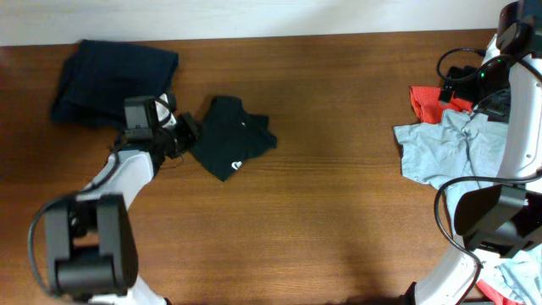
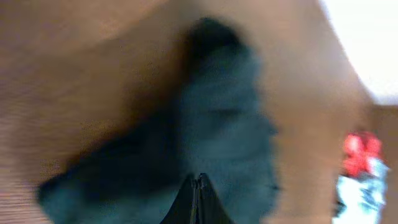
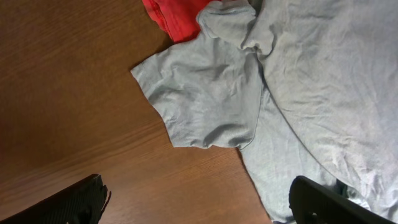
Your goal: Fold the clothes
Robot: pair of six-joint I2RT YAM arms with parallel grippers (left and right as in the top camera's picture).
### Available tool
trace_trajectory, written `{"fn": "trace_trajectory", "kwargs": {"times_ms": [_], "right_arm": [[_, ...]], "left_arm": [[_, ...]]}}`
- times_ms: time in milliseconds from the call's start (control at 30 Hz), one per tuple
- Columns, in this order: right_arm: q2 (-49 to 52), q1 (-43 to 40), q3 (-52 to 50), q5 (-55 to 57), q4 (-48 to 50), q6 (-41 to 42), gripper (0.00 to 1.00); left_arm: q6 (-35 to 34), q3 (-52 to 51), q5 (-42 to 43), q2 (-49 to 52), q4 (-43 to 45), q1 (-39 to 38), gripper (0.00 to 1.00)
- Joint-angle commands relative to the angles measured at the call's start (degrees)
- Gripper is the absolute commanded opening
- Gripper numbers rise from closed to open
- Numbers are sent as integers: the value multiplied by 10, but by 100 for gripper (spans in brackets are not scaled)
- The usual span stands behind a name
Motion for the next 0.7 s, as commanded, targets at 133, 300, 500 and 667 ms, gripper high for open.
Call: {"fn": "trace_trajectory", "kwargs": {"times_ms": [133,300,500,667], "right_arm": [[-2,1,-3,-2,0,2,99],[-2,1,-3,-2,0,2,99],[-2,1,-3,-2,0,2,99],[-2,1,-3,-2,0,2,99]], "left_arm": [[3,-2,-106,28,9,6,0],[3,16,0,14,38,6,0],[31,65,25,-40,1,6,10],[167,128,24,-51,-102,6,63]]}}
